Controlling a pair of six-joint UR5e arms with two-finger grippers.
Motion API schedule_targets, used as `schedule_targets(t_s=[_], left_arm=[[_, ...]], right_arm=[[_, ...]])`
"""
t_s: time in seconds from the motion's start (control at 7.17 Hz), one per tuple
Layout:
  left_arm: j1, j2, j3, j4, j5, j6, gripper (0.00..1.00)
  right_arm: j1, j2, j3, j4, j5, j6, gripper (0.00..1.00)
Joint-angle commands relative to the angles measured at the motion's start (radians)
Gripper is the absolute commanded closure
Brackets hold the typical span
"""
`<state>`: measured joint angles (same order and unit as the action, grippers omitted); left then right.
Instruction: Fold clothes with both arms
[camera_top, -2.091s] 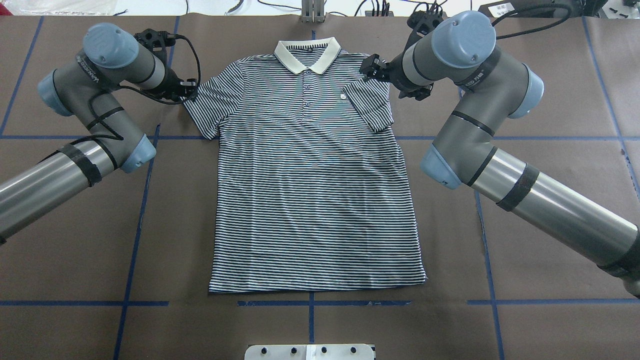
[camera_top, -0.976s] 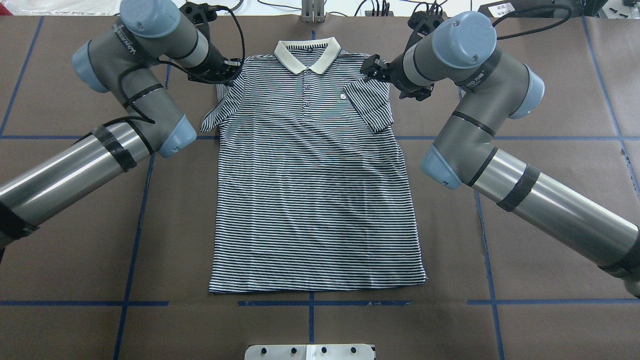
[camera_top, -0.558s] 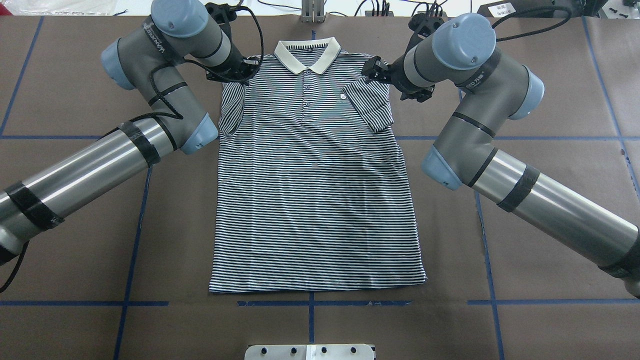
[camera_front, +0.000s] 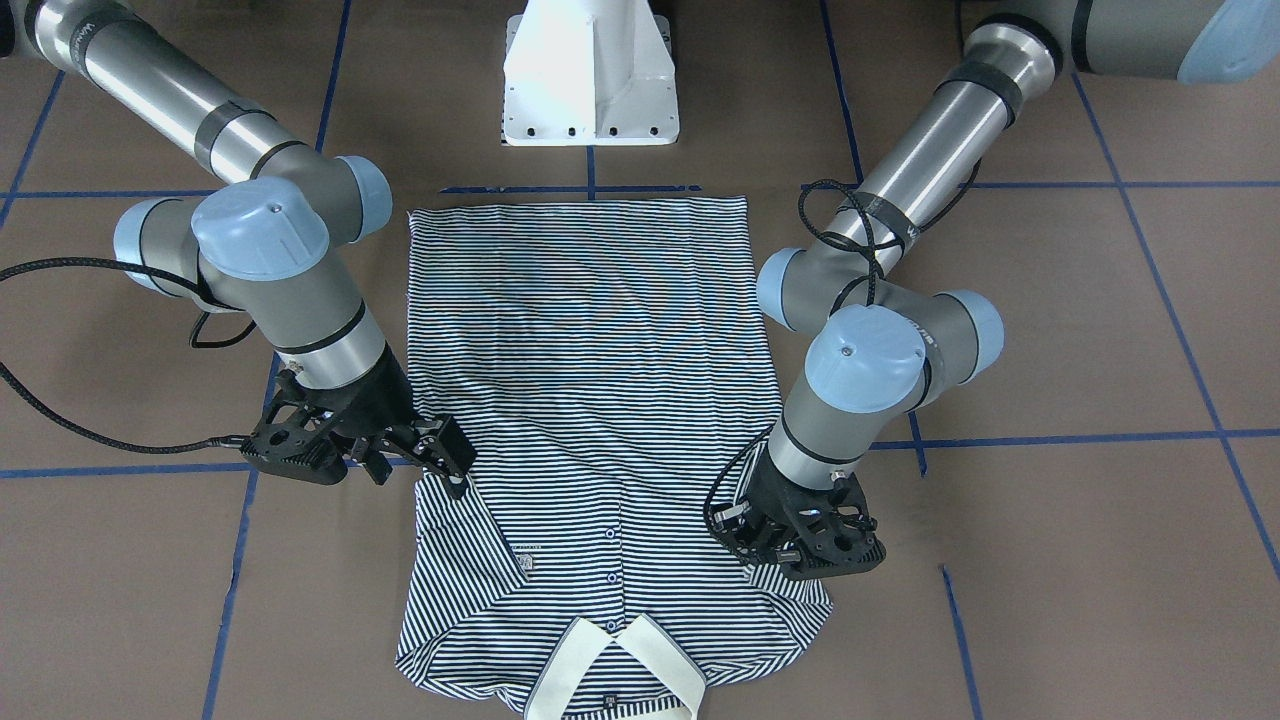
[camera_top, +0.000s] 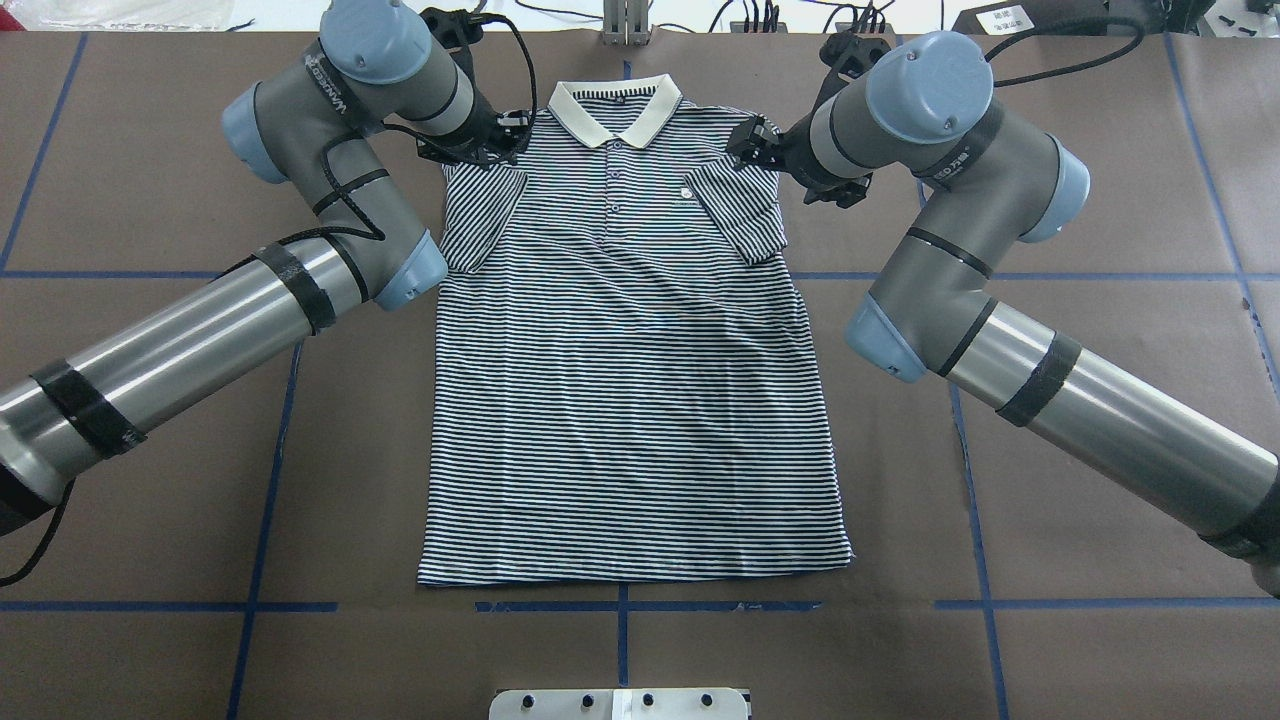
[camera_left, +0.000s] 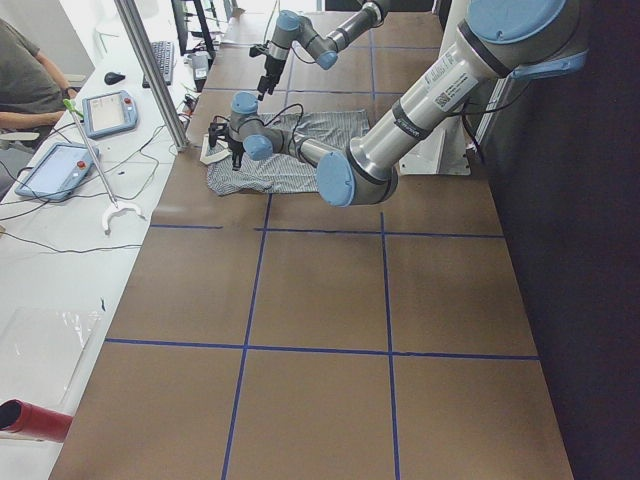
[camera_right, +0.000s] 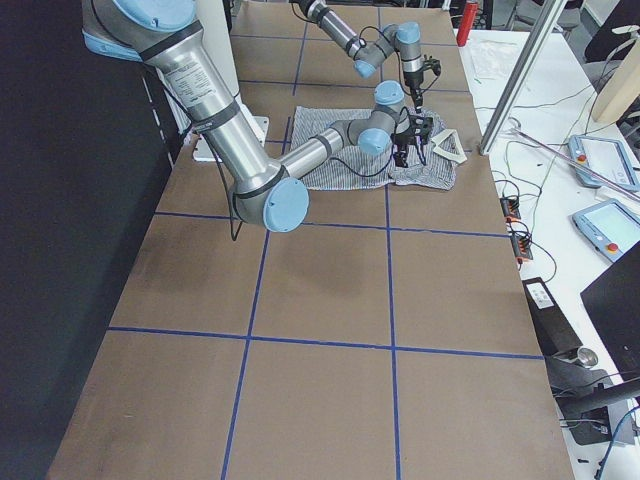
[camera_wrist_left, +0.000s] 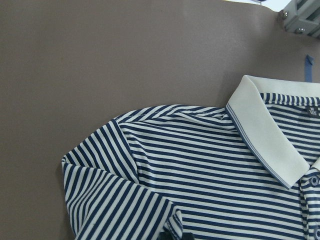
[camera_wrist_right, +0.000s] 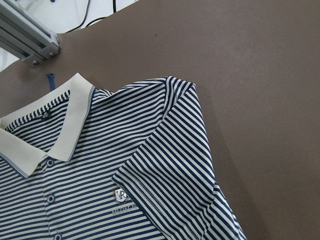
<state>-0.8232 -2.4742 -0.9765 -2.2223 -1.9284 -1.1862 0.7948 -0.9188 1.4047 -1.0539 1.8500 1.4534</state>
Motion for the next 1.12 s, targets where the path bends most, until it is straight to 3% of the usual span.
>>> schedule_targets(t_s=[0.0, 0.28, 0.56, 0.84, 0.98], left_arm=[[0.065, 0.151, -0.26, 0.003, 0.0, -0.038, 0.12], [0.129, 0.222, -0.417, 0.01, -0.003, -0.153, 0.12], [0.147, 0.377, -0.598, 0.01, -0.009, -0.164, 0.17], [0.157, 0.39, -0.61, 0.009, -0.003, -0.168, 0.16], [0.159, 0.391, -0.607, 0.007, -0.001, -0.168, 0.16]], right_arm=[[-0.026, -0.017, 0.034, -0.006, -0.006, 0.074, 0.0], [-0.147, -0.151, 0.207, -0.02, -0.091, 0.204, 0.01], [-0.338, -0.26, 0.401, -0.176, -0.264, 0.325, 0.03], [-0.531, -0.427, 0.642, -0.369, -0.384, 0.479, 0.08], [-0.572, -0.458, 0.67, -0.401, -0.418, 0.533, 0.08]])
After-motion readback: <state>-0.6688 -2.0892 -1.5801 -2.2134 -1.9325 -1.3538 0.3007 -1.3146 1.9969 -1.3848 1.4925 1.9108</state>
